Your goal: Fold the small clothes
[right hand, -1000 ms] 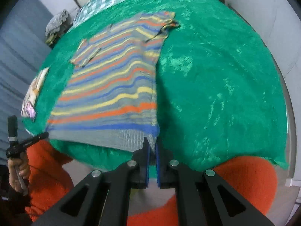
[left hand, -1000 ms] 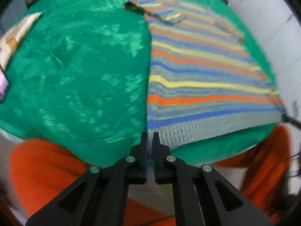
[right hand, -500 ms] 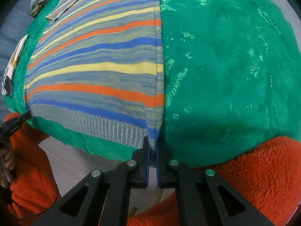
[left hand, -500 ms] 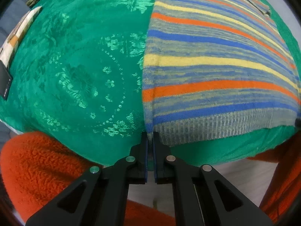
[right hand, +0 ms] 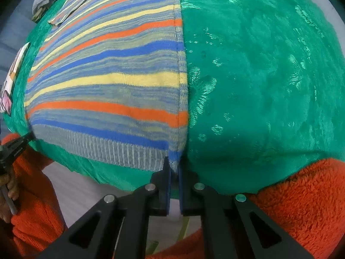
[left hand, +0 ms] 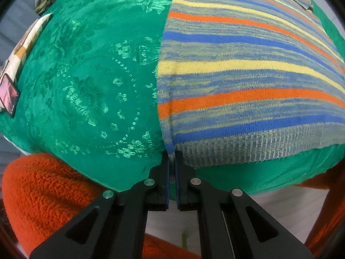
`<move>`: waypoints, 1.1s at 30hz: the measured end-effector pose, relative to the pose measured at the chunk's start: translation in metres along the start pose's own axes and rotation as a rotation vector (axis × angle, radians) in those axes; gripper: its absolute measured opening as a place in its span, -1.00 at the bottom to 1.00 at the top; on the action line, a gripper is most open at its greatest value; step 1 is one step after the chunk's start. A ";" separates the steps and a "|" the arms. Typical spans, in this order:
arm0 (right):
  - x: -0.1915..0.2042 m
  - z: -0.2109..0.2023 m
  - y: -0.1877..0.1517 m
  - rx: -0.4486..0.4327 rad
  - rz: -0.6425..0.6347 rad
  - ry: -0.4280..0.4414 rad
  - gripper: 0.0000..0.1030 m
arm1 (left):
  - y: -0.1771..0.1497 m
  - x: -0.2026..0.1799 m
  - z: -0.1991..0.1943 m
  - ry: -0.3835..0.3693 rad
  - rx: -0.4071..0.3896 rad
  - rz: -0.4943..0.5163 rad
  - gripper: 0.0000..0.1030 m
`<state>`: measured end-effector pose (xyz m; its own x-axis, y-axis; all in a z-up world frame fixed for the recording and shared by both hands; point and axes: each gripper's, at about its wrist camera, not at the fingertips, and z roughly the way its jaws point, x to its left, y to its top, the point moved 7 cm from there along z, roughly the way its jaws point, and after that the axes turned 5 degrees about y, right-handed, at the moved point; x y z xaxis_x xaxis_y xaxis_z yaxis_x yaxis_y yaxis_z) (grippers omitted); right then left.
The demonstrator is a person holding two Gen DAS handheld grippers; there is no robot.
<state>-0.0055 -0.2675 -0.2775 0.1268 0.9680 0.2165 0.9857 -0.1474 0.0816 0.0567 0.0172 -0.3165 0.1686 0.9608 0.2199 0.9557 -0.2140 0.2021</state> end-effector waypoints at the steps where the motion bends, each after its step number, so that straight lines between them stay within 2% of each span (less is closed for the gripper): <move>1: -0.002 -0.001 0.001 0.001 -0.001 -0.004 -0.90 | -0.001 -0.002 0.000 -0.001 0.000 -0.001 -0.94; 4: -0.003 -0.003 0.002 0.000 -0.001 -0.017 -0.89 | -0.009 -0.003 -0.005 -0.016 0.008 -0.012 -0.93; 7: -0.003 -0.004 0.001 -0.001 0.021 -0.001 -0.86 | -0.013 -0.005 -0.007 -0.011 0.025 -0.014 -0.78; 8: -0.003 -0.005 0.001 0.000 0.032 0.009 -0.84 | -0.014 -0.005 -0.008 -0.004 0.037 -0.016 -0.56; 9: -0.005 -0.006 0.001 0.004 0.042 0.018 -0.76 | -0.015 -0.001 -0.009 0.005 0.048 -0.022 -0.16; 11: -0.006 -0.007 -0.003 0.027 0.064 0.036 -0.48 | -0.022 0.007 -0.011 0.010 0.078 -0.048 0.27; 13: -0.007 -0.011 -0.007 0.045 0.068 0.040 0.14 | -0.029 0.014 -0.016 -0.008 0.088 -0.075 0.27; 14: -0.008 -0.015 -0.010 0.048 0.066 0.029 0.21 | -0.033 0.018 -0.021 -0.017 0.088 -0.089 0.27; 17: -0.015 -0.030 -0.014 0.035 0.069 0.021 0.22 | -0.037 0.027 -0.038 -0.032 0.060 -0.111 0.32; 20: -0.025 -0.049 -0.014 0.002 0.081 0.004 0.22 | -0.037 0.035 -0.054 -0.012 0.013 -0.120 0.41; 26: -0.047 -0.087 -0.001 -0.112 0.095 -0.065 0.22 | -0.016 0.056 -0.079 -0.023 -0.062 -0.168 0.41; 29: -0.052 -0.101 0.012 -0.167 0.050 -0.118 0.22 | 0.016 0.067 -0.099 -0.022 -0.145 -0.151 0.41; 33: -0.045 -0.115 0.039 -0.201 -0.034 -0.157 0.22 | 0.072 0.081 -0.118 -0.005 -0.278 -0.074 0.57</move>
<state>0.0147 -0.3399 -0.1725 0.1247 0.9905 0.0576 0.9499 -0.1360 0.2814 0.1109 0.0589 -0.1720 0.1025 0.9764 0.1901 0.8629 -0.1824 0.4714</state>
